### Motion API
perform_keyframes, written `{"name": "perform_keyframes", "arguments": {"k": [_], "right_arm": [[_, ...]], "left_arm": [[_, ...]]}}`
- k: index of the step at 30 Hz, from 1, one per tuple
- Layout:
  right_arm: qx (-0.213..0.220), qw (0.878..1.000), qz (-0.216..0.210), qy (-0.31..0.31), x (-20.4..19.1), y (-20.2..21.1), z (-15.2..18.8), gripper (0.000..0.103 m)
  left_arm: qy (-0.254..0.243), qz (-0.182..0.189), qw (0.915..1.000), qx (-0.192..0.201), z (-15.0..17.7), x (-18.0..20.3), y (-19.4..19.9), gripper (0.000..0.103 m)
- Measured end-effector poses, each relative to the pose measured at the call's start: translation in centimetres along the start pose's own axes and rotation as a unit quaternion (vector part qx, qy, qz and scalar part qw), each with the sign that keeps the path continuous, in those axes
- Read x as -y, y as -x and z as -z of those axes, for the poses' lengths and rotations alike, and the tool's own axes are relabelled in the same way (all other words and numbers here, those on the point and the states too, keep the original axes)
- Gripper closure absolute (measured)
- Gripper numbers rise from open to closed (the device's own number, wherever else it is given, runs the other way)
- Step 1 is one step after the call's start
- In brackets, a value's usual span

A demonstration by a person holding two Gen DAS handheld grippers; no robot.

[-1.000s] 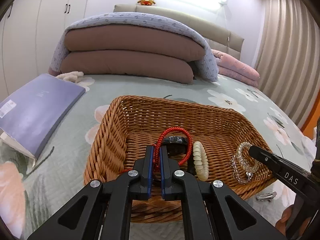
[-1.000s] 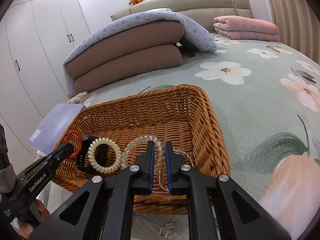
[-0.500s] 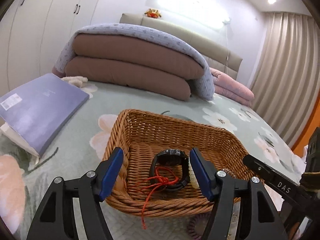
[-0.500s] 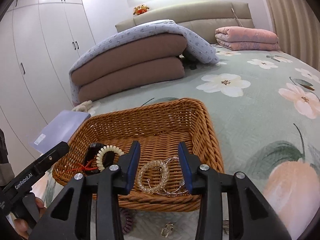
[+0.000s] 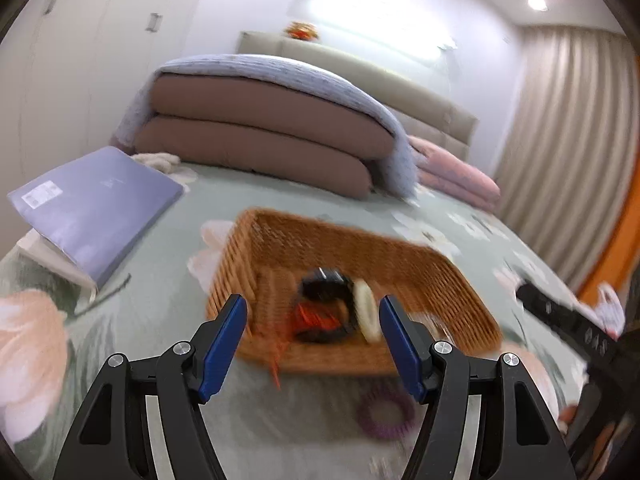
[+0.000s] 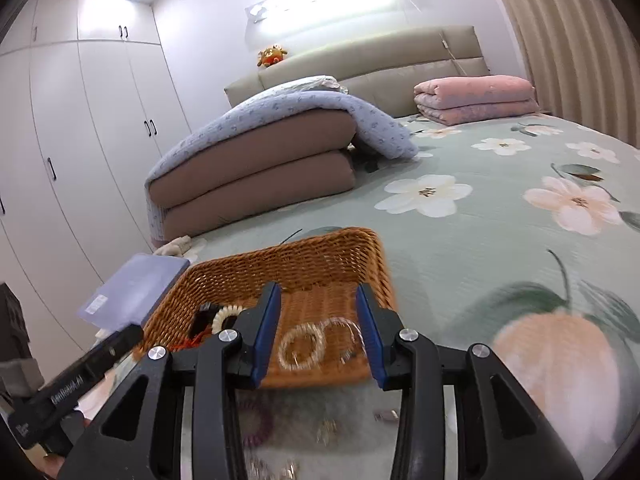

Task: Organize jewelry
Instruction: 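Move both tools back toward the blue clip and gold keys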

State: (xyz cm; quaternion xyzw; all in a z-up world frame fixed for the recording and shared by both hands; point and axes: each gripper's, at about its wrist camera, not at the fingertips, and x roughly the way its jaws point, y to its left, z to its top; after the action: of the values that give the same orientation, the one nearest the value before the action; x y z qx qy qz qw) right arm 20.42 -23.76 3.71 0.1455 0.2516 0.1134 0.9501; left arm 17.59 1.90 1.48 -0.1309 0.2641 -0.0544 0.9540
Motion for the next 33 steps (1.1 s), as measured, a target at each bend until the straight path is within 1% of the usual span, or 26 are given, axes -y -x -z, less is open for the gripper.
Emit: {"name": "perform_keyframes", "arguments": {"k": [1, 3, 6, 7, 9, 11, 13, 14, 16, 18, 20, 22, 25, 29, 33], "right_arm": [[-0.006, 1.000, 0.003, 0.004, 0.2, 0.6, 0.2, 0.061], [-0.021, 0.999, 0.011, 0.022, 0.7, 2.0, 0.8, 0.061], [-0.024, 0.998, 0.030, 0.047, 2.1, 3.7, 1.7, 0.061], [-0.025, 0.998, 0.035, 0.046, 2.7, 3.9, 1.8, 0.061], [-0.035, 0.998, 0.035, 0.025, 4.6, 3.5, 2.1, 0.061], [-0.055, 0.998, 0.040, 0.002, 6.1, 2.4, 2.6, 0.061], [-0.094, 0.995, 0.030, -0.006, 6.8, 1.0, 3.0, 0.061], [-0.108, 0.994, 0.023, -0.004, 6.8, 0.3, 3.1, 0.061], [-0.137, 0.990, 0.006, 0.011, 6.5, -0.6, 3.5, 0.061], [-0.148, 0.989, 0.000, 0.029, 6.0, -0.9, 3.8, 0.061], [-0.157, 0.987, -0.011, 0.030, 5.9, -1.3, 4.1, 0.061], [-0.168, 0.985, -0.006, 0.026, 6.1, -2.0, 4.4, 0.061], [-0.193, 0.981, -0.024, 0.011, 6.6, -3.2, 4.8, 0.061], [-0.209, 0.978, -0.027, 0.008, 6.7, -3.9, 5.3, 0.061], [-0.215, 0.973, -0.079, 0.031, 4.8, -2.9, 6.0, 0.061]], "left_arm": [[-0.011, 0.003, 0.9999, -0.009, 0.5, 0.3, 0.6, 0.033], [-0.034, 0.021, 0.9986, -0.036, 1.9, 0.8, 1.7, 0.033], [-0.063, 0.051, 0.9940, -0.073, 4.1, 1.3, 3.4, 0.033], [-0.068, 0.063, 0.9922, -0.083, 4.7, 1.4, 3.9, 0.033], [-0.072, 0.091, 0.9882, -0.100, 6.1, 1.3, 4.4, 0.033], [-0.075, 0.103, 0.9860, -0.107, 7.6, 1.2, 4.5, 0.033], [-0.081, 0.100, 0.9842, -0.121, 8.8, 1.3, 4.0, 0.033], [-0.084, 0.097, 0.9823, -0.136, 8.9, 1.5, 3.5, 0.033], [-0.084, 0.102, 0.9809, -0.143, 9.0, 1.5, 3.4, 0.033], [-0.076, 0.115, 0.9791, -0.150, 9.0, 1.2, 3.2, 0.033], [-0.071, 0.121, 0.9778, -0.155, 9.1, 1.1, 3.2, 0.033], [-0.071, 0.121, 0.9772, -0.159, 9.1, 1.2, 3.2, 0.033], [-0.081, 0.124, 0.9737, -0.173, 9.5, 1.6, 3.0, 0.033], [-0.105, 0.114, 0.9728, -0.172, 10.0, 2.5, 3.1, 0.033], [-0.115, 0.116, 0.9702, -0.178, 10.2, 2.8, 3.0, 0.033]]}}
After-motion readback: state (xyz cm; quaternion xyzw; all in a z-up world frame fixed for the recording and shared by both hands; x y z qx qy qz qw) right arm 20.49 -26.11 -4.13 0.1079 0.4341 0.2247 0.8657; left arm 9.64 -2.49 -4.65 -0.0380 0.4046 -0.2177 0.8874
